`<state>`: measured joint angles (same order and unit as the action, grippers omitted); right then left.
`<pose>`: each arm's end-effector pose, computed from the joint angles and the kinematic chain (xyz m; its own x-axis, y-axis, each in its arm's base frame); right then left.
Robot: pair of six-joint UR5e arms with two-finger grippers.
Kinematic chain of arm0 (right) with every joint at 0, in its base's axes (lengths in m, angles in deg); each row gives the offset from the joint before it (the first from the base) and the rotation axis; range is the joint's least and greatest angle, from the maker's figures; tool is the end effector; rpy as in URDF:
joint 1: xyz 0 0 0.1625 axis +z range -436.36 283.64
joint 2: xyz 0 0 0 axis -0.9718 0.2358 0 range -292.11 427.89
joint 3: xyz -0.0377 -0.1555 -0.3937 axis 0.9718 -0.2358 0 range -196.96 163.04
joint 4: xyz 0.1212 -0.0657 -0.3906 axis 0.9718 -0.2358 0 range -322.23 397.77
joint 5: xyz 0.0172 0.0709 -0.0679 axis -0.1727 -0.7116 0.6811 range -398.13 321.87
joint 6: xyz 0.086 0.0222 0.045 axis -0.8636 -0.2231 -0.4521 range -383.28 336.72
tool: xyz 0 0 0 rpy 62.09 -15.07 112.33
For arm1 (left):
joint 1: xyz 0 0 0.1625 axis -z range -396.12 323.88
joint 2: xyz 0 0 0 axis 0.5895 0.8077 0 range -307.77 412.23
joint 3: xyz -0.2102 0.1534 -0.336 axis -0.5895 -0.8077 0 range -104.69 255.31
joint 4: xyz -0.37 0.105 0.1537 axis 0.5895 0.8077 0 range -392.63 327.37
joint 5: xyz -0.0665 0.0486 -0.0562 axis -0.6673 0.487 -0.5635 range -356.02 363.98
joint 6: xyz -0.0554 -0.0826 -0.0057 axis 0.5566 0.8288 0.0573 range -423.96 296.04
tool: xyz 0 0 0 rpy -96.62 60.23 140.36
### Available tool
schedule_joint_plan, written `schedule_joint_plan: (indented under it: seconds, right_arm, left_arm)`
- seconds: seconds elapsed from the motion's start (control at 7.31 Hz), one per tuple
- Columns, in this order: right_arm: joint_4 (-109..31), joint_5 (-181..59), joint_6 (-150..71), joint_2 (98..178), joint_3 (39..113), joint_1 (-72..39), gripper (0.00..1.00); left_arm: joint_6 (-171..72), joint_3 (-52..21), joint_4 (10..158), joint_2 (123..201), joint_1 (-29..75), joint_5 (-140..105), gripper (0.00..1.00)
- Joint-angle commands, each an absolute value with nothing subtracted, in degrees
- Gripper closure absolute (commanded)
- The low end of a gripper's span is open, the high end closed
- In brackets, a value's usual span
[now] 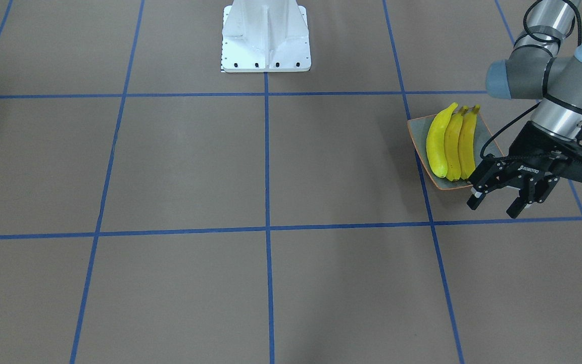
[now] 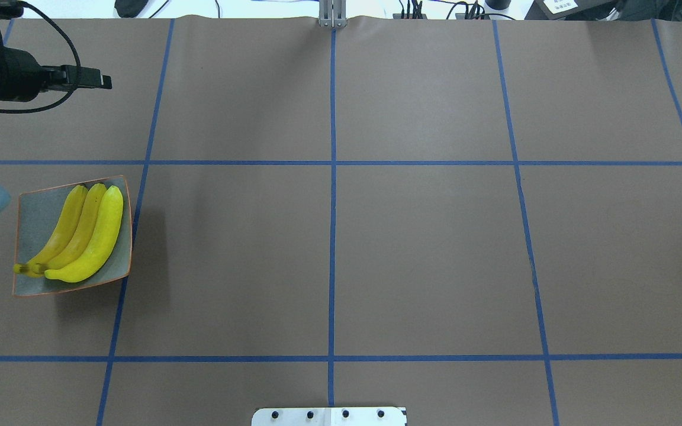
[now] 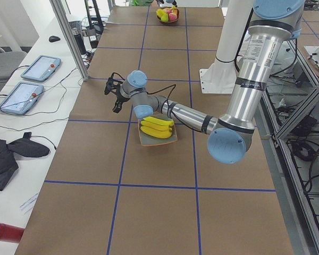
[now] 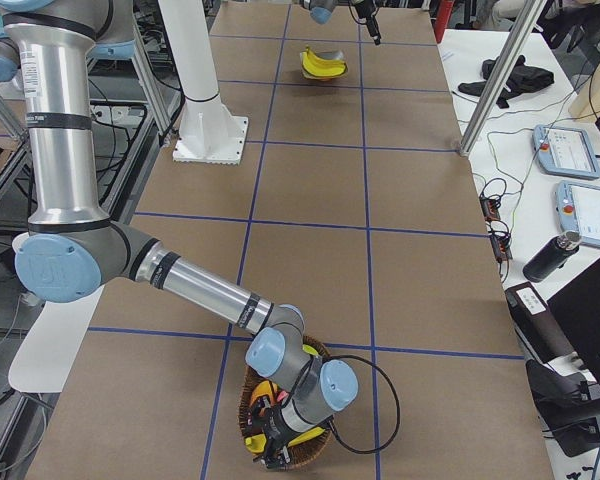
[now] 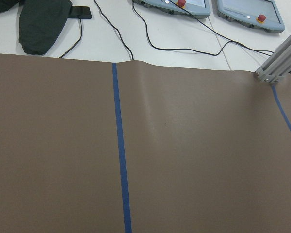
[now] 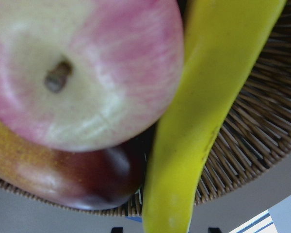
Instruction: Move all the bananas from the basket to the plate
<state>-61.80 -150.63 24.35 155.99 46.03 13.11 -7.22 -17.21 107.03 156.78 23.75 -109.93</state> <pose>0.0915 -0.3996 0.8861 0.6184 -0.4664 0.6325 0.6890 0.7089 -0.1510 0.2231 -0.5695 0.4032 0.4970 0.1423 -0.8560 0.3964 0.8403 0.3698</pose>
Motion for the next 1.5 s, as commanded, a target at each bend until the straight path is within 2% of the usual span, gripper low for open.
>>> schedule_joint_plan:
  seconds: [0.0,0.27,1.09,1.23,1.37]
  right_arm:
    - [-61.8,-150.6,23.6,155.3,45.6,12.2,0.34]
    - [-61.5,-150.6,23.0,153.6,43.2,11.5,0.34]
    - [-61.3,-150.7,23.2,154.3,42.5,11.5,0.38]
    - [-61.3,-150.7,23.1,154.3,42.5,11.4,0.49]
    - [-61.3,-150.7,23.2,154.3,42.5,11.4,0.7]
  left_arm:
    - [-7.2,-17.3,107.1,156.8,23.7,-109.9,0.0]
    - [-7.2,-17.7,107.1,156.8,23.7,-109.9,0.0]
    - [-7.2,-18.4,107.2,156.8,23.7,-110.0,0.0]
    - [-7.1,-18.5,107.2,156.7,23.7,-110.0,0.0]
    - [-7.2,-19.0,107.2,156.5,23.7,-110.0,0.0]
